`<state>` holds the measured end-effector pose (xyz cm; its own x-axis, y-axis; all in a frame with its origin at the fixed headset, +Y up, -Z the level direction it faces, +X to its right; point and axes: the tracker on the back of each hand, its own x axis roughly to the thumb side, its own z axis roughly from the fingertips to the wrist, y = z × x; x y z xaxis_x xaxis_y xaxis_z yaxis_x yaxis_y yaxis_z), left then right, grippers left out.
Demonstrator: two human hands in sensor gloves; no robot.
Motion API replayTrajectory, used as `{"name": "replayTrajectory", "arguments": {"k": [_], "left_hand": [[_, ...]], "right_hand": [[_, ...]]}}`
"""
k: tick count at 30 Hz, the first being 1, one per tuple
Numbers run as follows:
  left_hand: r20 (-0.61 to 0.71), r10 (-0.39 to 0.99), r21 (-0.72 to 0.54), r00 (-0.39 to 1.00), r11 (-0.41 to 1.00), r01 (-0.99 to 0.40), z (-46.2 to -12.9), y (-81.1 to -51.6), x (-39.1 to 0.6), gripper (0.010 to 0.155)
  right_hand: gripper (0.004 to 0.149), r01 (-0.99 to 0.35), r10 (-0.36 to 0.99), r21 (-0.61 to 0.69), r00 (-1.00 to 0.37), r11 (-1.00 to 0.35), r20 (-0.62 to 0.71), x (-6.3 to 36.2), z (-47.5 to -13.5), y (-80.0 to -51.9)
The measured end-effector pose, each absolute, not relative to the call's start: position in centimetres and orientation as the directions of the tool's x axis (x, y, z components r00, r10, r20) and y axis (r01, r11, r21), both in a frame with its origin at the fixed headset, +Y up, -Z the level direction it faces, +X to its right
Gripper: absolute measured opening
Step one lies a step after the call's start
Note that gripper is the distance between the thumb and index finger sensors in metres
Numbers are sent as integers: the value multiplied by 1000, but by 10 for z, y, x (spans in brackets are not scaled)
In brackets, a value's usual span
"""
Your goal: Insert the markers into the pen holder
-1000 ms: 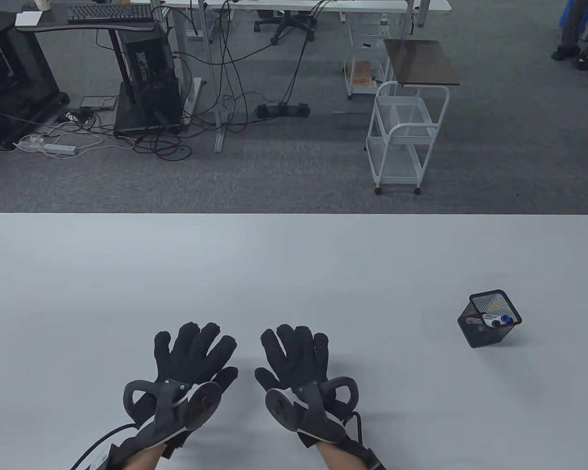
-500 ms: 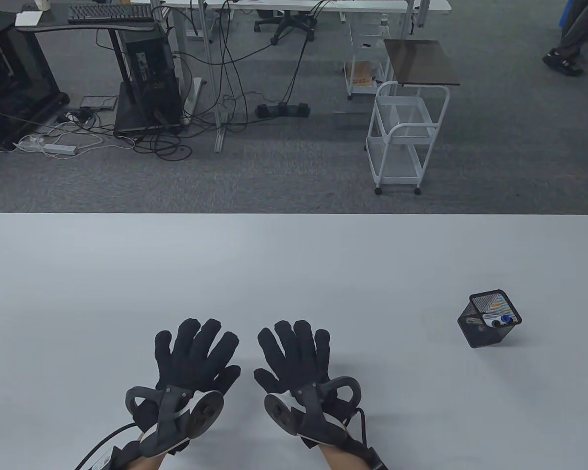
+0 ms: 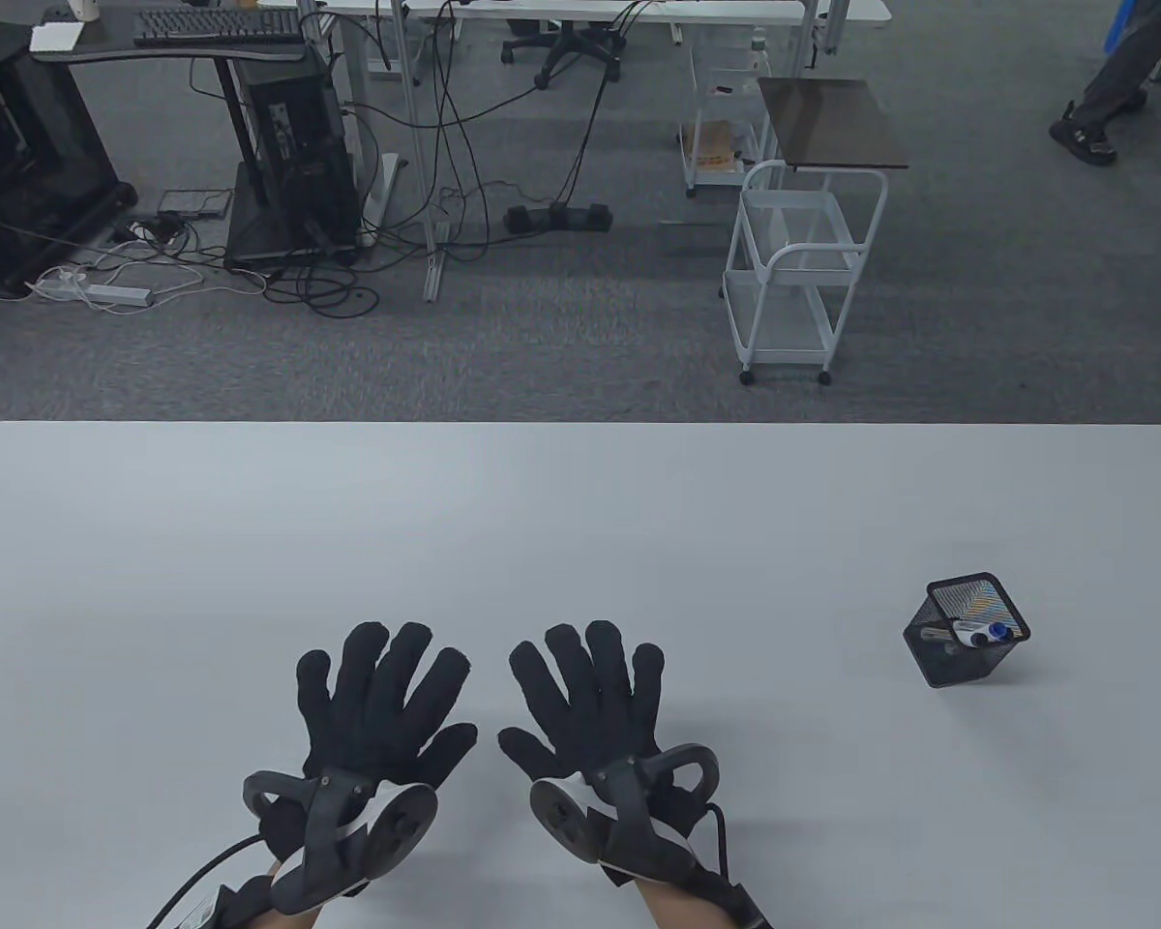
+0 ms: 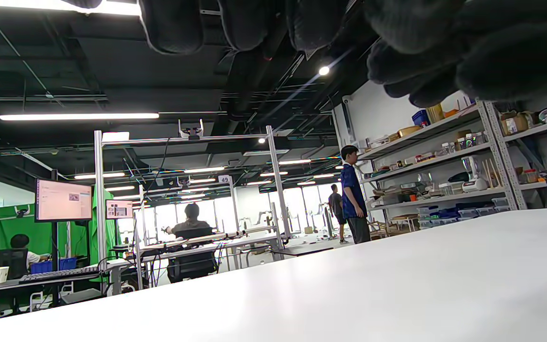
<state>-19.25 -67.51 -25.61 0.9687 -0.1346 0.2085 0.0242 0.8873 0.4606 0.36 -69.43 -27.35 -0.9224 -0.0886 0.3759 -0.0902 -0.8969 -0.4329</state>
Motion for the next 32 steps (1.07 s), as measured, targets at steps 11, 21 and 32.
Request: {"name": "replayTrajectory", "arguments": {"k": [11,21,32], "left_hand": [[210,-127,458,970,889,17,-256,-673,-194,69],[209,-132,448,969,894,25,-256,-672,-194,69],[211,-133,441,968,897,27,-257,-671,-193,69]], "right_hand": [[75,-128,-46,-405,-918,-905,394,4,-275,-697],[75,-128,-44,-402,-919,-907,392,4,-275,-696],[75,-115,-56,-406,-921,-907,385,4,-274,-694]]}}
